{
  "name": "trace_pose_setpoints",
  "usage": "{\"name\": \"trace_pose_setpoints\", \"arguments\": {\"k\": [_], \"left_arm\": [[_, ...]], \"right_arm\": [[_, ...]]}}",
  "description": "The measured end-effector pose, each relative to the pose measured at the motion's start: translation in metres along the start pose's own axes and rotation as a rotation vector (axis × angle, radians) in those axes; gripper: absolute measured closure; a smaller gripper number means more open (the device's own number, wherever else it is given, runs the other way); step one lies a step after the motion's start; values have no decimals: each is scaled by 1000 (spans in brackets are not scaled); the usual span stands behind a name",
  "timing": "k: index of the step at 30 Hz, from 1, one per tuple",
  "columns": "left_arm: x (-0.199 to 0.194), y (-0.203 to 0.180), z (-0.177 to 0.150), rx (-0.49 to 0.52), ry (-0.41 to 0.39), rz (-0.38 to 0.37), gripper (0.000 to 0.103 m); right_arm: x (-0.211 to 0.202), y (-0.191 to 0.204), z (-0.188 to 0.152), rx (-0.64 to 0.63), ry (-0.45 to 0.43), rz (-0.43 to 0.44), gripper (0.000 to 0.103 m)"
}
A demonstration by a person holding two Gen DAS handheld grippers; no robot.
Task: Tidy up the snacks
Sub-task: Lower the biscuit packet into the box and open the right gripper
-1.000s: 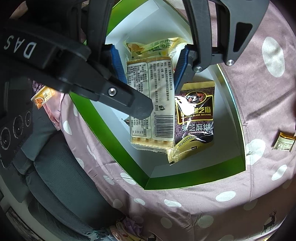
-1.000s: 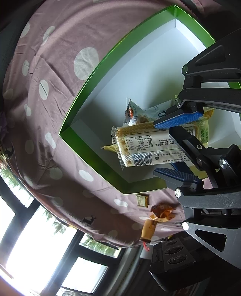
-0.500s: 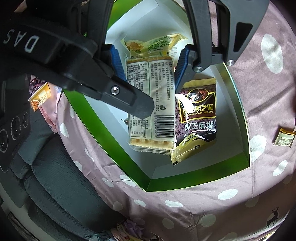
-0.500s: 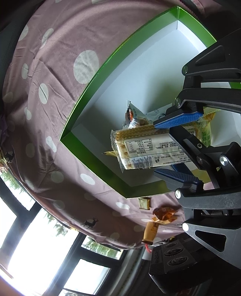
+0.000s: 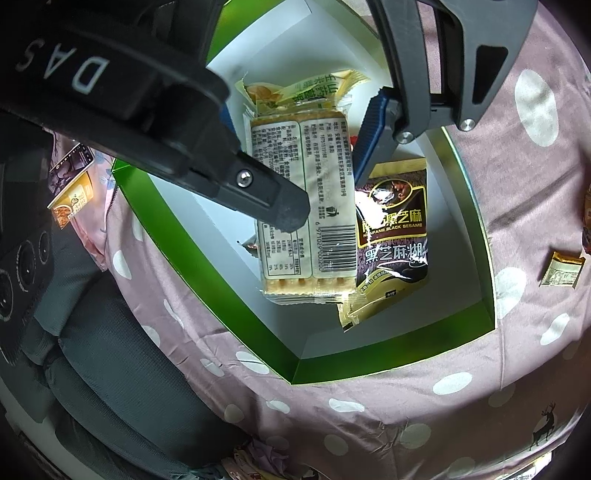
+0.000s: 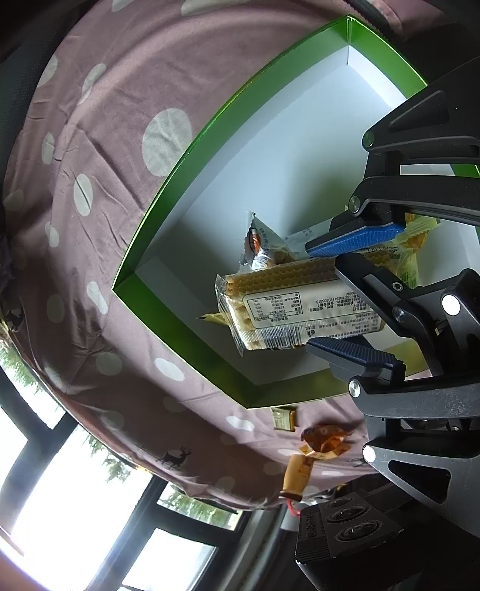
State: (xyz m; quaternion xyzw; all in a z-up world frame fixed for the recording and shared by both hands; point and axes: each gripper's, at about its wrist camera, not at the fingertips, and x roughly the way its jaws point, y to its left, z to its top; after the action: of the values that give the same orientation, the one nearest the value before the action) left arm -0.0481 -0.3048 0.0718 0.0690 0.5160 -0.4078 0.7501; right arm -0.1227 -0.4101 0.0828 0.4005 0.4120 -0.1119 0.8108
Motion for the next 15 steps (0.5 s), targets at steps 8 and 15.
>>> {"name": "trace_pose_setpoints", "arguments": {"k": [8,15], "left_arm": [[-25,8,-3,-27,-40,-20,37],[-65,42,-8,-85,-134,-34,28]], "right_arm": [[-14,15,-4,-27,-37,-35,55],[-34,43,-10,-71,-130,-28,55]]}}
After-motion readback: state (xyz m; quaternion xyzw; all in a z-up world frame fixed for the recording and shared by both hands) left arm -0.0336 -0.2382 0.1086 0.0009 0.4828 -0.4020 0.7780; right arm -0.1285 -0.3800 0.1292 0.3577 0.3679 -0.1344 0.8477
